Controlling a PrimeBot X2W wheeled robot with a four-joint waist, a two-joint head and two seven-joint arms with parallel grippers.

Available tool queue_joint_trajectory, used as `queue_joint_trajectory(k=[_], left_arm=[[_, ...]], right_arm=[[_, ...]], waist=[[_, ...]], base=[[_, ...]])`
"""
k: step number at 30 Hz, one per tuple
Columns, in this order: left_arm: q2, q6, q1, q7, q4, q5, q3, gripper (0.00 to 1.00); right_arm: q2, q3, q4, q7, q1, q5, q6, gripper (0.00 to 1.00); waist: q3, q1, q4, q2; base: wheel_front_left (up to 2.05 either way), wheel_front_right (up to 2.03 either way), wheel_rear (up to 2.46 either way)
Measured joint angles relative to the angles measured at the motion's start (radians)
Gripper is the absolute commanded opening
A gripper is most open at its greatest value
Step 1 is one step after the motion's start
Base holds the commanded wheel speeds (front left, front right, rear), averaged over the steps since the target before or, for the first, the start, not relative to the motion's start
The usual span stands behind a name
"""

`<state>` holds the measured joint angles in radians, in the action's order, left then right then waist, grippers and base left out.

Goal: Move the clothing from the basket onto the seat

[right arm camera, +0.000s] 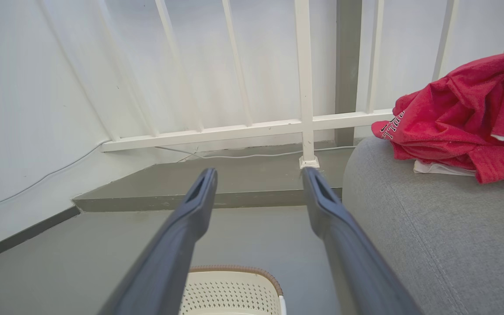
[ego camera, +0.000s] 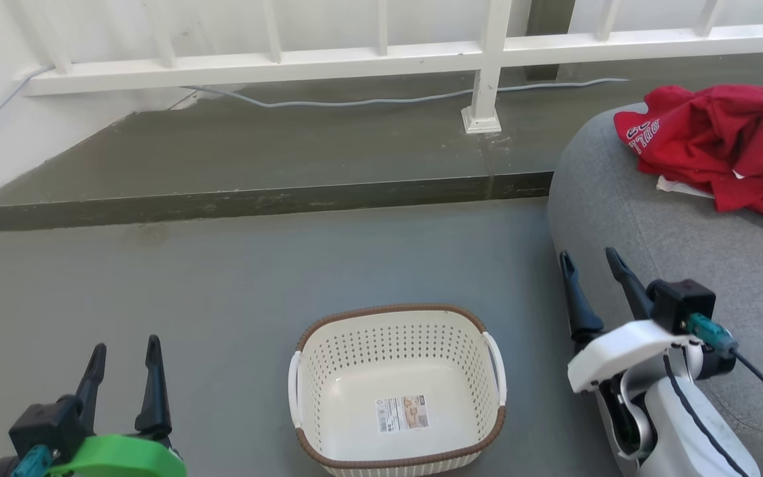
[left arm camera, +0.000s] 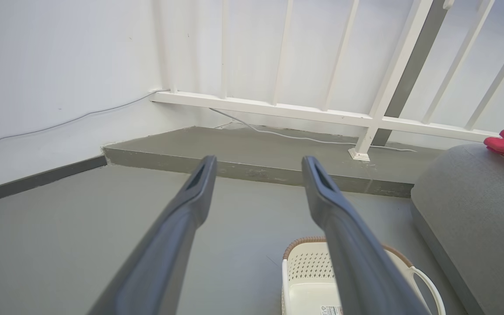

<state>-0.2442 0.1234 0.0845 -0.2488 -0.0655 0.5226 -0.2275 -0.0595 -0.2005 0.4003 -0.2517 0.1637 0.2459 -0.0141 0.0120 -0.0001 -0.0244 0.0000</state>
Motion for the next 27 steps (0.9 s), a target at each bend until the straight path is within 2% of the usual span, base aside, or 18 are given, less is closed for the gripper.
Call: queue_joint_trajectory(k=[5, 27], left_arm=[[0.009, 0.000, 0.040, 0.000, 0.032, -0.007, 0.025, 1.00], [0.025, 0.000, 0.108, 0.000, 0.104, -0.070, 0.031, 1.00]], right_arm=[[0.001, -0.001, -0.035, 0.000, -0.041, 0.002, 0.016, 1.00], [0.004, -0.023, -0.123, 0.000, -0.113, 0.010, 0.044, 1.00]], waist=[[0.005, 0.0000, 0.004, 0.0000], [0.015, 0.0000, 0.025, 0.0000]], base=[[0.00, 0.00, 0.00], [0.00, 0.00, 0.00]])
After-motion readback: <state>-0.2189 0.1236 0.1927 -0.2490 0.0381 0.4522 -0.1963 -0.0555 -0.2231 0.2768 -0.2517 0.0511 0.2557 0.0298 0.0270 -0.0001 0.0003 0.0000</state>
